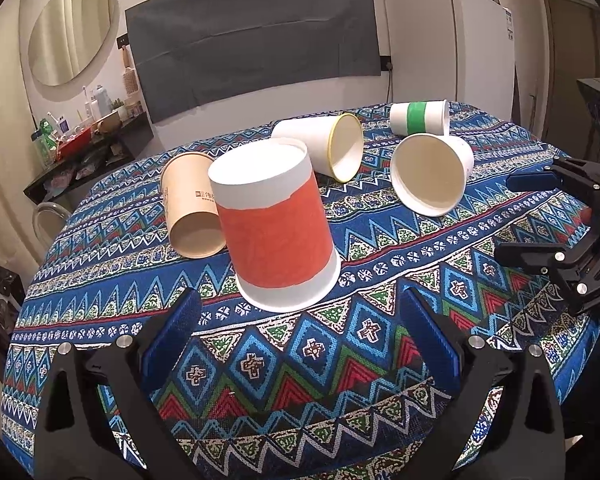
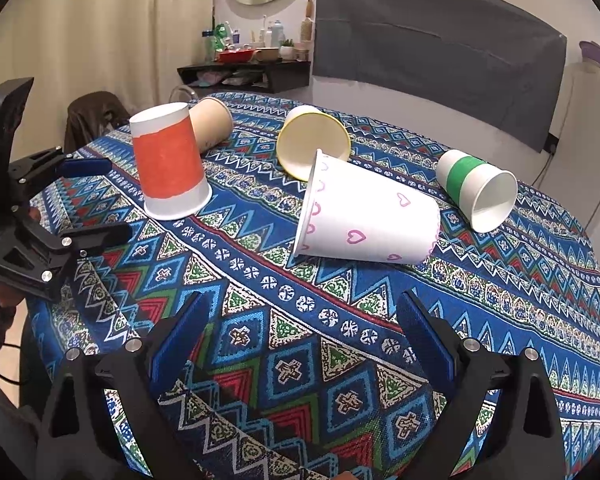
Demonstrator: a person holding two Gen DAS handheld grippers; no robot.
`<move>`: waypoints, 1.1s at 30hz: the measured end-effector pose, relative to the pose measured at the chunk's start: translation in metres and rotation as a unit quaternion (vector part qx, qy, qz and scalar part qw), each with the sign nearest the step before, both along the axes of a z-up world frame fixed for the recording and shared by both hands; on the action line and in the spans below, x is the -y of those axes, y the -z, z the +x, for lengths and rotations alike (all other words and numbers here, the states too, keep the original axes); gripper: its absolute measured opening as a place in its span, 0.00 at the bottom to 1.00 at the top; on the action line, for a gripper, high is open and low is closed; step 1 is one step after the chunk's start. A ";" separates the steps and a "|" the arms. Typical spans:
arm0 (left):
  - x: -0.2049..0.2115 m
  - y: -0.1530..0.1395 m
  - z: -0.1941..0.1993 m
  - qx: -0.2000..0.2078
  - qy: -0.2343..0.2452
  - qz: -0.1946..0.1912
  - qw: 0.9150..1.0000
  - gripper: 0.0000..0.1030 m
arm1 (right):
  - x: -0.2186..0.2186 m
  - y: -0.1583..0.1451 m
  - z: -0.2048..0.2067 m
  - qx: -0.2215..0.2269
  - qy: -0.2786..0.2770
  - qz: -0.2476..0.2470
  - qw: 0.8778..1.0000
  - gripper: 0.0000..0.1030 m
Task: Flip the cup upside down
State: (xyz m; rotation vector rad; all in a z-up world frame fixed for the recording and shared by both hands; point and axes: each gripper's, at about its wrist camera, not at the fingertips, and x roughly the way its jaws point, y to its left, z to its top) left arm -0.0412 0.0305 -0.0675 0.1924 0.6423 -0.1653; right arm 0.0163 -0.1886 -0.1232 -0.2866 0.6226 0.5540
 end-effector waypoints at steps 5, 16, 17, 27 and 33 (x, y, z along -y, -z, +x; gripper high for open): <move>-0.008 0.001 0.007 -0.018 -0.011 -0.020 1.000 0.94 | 0.002 0.000 0.000 -0.004 -0.004 0.005 1.000 0.88; -0.002 0.002 0.003 -0.011 -0.005 -0.006 1.000 0.94 | 0.001 0.001 0.004 -0.016 -0.004 0.002 1.000 0.88; -0.002 0.002 0.003 -0.009 -0.007 -0.003 1.000 0.94 | 0.001 0.002 0.004 -0.017 -0.004 0.001 1.000 0.88; 0.004 0.001 0.000 -0.002 -0.003 0.014 1.000 0.94 | 0.000 0.003 0.006 -0.021 -0.008 -0.003 1.000 0.88; 0.002 0.001 0.002 -0.008 -0.005 0.011 1.000 0.94 | 0.000 0.004 0.006 -0.023 -0.009 -0.001 1.000 0.88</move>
